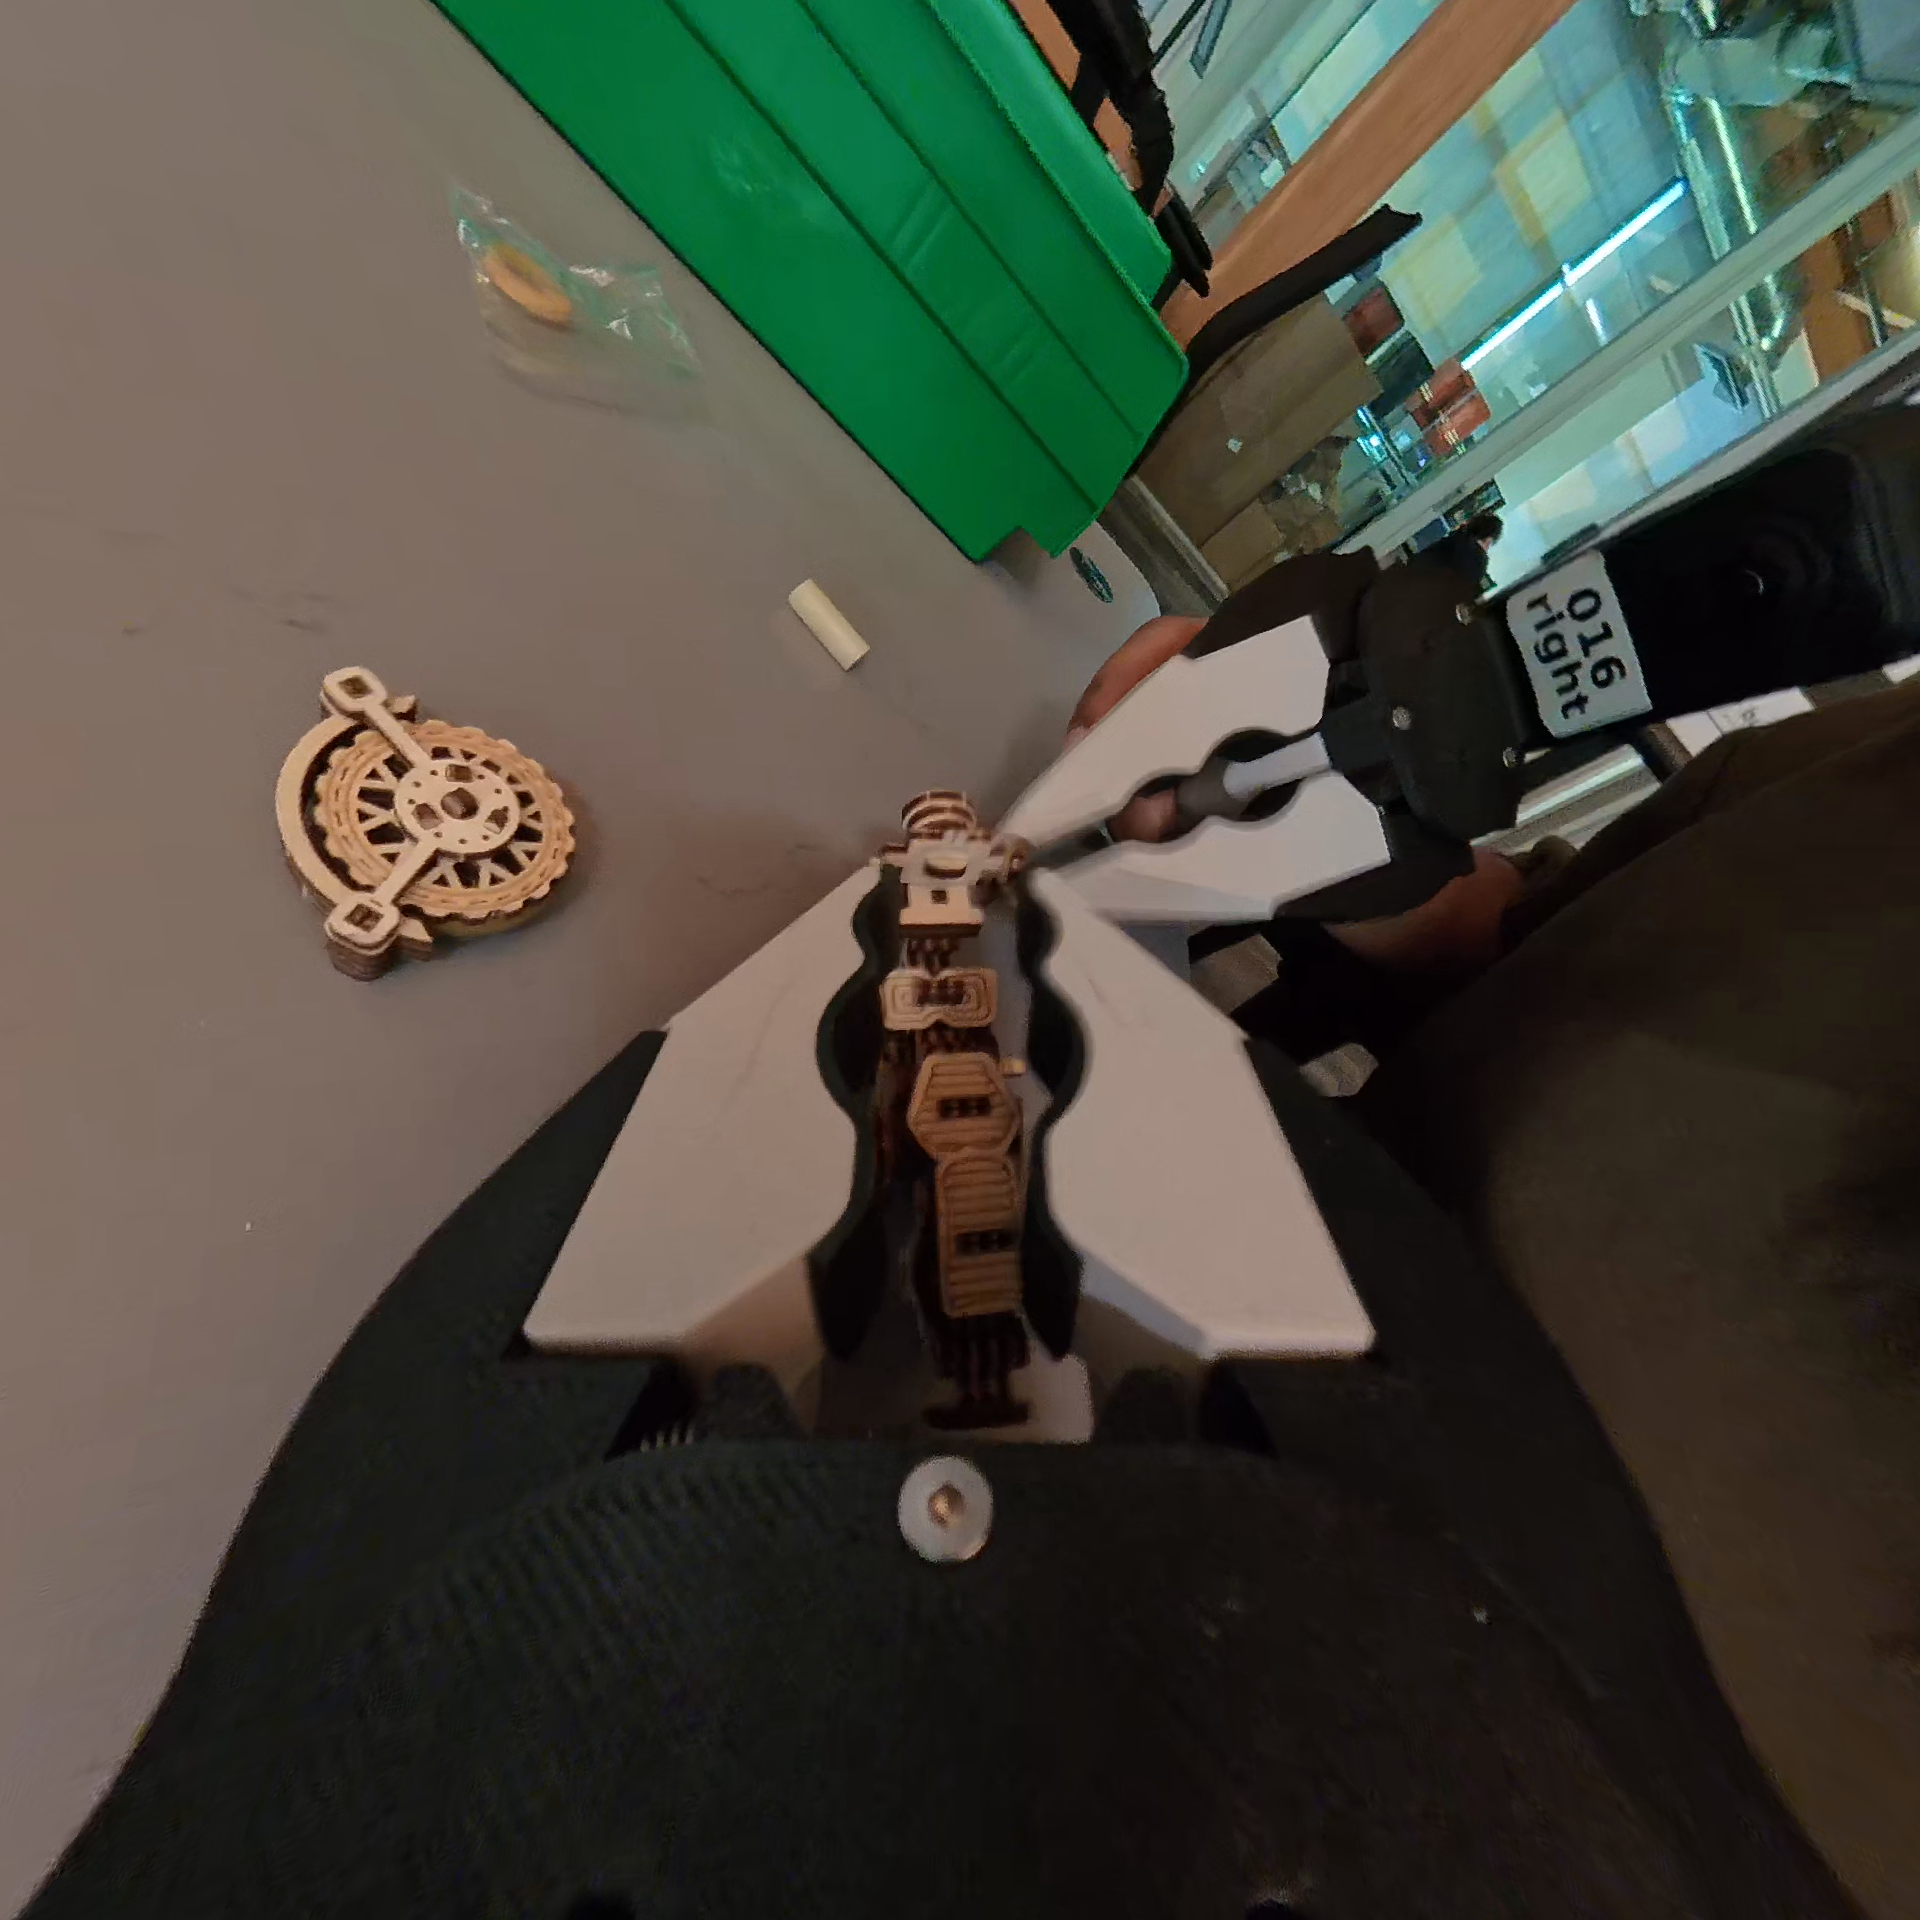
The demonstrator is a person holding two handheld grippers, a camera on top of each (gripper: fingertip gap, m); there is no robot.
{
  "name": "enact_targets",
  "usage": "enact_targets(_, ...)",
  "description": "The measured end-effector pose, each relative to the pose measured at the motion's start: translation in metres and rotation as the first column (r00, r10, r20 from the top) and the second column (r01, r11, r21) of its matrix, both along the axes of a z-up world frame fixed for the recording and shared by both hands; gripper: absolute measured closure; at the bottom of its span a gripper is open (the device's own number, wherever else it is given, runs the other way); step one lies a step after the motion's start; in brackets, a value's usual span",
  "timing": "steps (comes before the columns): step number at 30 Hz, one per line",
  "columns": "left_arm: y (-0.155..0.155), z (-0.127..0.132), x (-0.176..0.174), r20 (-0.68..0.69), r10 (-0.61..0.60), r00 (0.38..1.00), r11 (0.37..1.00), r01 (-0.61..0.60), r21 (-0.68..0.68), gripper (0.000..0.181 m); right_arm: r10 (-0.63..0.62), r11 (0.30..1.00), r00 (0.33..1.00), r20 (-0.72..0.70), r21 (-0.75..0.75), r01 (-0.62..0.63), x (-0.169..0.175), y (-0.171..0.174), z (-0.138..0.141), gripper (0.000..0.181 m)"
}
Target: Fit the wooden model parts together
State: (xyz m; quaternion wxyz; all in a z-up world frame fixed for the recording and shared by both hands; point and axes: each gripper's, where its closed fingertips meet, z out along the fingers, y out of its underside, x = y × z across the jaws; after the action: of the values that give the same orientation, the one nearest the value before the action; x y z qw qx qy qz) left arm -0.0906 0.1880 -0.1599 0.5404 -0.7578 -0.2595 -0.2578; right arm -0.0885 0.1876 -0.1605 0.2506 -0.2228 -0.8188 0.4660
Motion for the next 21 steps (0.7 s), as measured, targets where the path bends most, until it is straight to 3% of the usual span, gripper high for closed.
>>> enact_targets(2,0.000,0.004,0.000,-0.044,0.000,0.999,1.000,0.001,0.012,0.168,0.014,1.000,1.000,0.003,-0.019,-0.014,0.003,-0.002,0.002,0.181)
enact_targets(6,-0.002,0.010,0.001,-0.099,-0.008,0.995,1.000,0.011,0.026,0.168,0.000,1.000,0.999,-0.054,-0.008,0.000,0.001,0.000,0.009,0.181)
enact_targets(12,0.000,0.010,0.005,-0.140,-0.025,0.990,0.999,0.028,0.020,0.168,0.010,0.996,1.000,0.000,-0.085,-0.010,0.002,0.002,0.012,0.180)
enact_targets(16,0.001,0.010,0.008,-0.165,-0.034,0.986,0.999,0.035,0.008,0.168,0.034,0.984,0.999,0.019,-0.176,-0.030,0.005,0.001,0.023,0.165)
enact_targets(21,0.003,0.010,0.012,-0.187,-0.054,0.981,0.998,0.056,0.002,0.167,0.033,0.989,0.999,0.004,-0.144,-0.032,0.005,-0.001,0.019,0.157)
